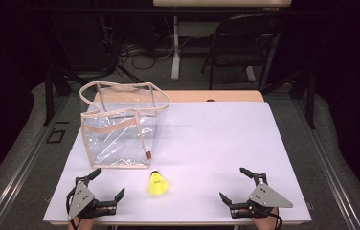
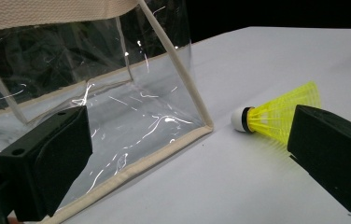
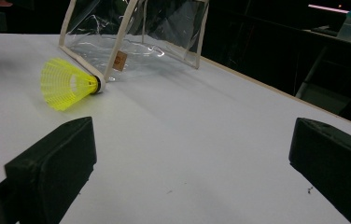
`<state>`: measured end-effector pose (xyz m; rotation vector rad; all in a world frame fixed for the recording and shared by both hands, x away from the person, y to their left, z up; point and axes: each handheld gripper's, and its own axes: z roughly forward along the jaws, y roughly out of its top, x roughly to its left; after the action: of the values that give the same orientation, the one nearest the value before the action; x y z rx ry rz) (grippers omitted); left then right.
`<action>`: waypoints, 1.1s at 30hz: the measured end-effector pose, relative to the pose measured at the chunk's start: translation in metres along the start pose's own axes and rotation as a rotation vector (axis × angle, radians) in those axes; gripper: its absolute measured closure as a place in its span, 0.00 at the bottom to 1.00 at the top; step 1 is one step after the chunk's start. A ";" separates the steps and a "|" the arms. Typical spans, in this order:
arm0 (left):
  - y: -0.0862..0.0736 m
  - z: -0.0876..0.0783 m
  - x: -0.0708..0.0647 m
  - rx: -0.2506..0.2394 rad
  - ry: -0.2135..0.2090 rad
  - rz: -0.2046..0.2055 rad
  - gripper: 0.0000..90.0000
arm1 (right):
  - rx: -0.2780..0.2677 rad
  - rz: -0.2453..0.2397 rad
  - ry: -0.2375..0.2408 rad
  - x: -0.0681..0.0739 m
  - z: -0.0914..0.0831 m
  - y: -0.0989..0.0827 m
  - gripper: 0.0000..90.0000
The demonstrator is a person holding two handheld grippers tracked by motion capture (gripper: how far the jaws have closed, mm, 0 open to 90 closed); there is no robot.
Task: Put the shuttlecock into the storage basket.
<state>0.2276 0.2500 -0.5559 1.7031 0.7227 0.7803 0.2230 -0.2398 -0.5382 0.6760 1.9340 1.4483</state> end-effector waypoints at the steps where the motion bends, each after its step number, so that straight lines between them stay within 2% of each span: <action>1: 0.000 0.000 0.000 0.001 0.000 0.003 0.00 | -0.002 -0.003 0.002 0.000 0.000 0.000 0.01; 15: -0.001 0.001 0.000 0.010 -0.007 0.001 0.00 | 0.014 -0.003 -0.004 0.004 0.002 0.003 0.01; 33: -0.001 -0.001 0.001 0.002 0.002 -0.001 0.00 | 0.072 0.010 0.031 0.015 0.018 0.011 0.00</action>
<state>0.2278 0.2516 -0.5561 1.7038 0.7255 0.7813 0.2263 -0.2141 -0.5338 0.7006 2.0174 1.4091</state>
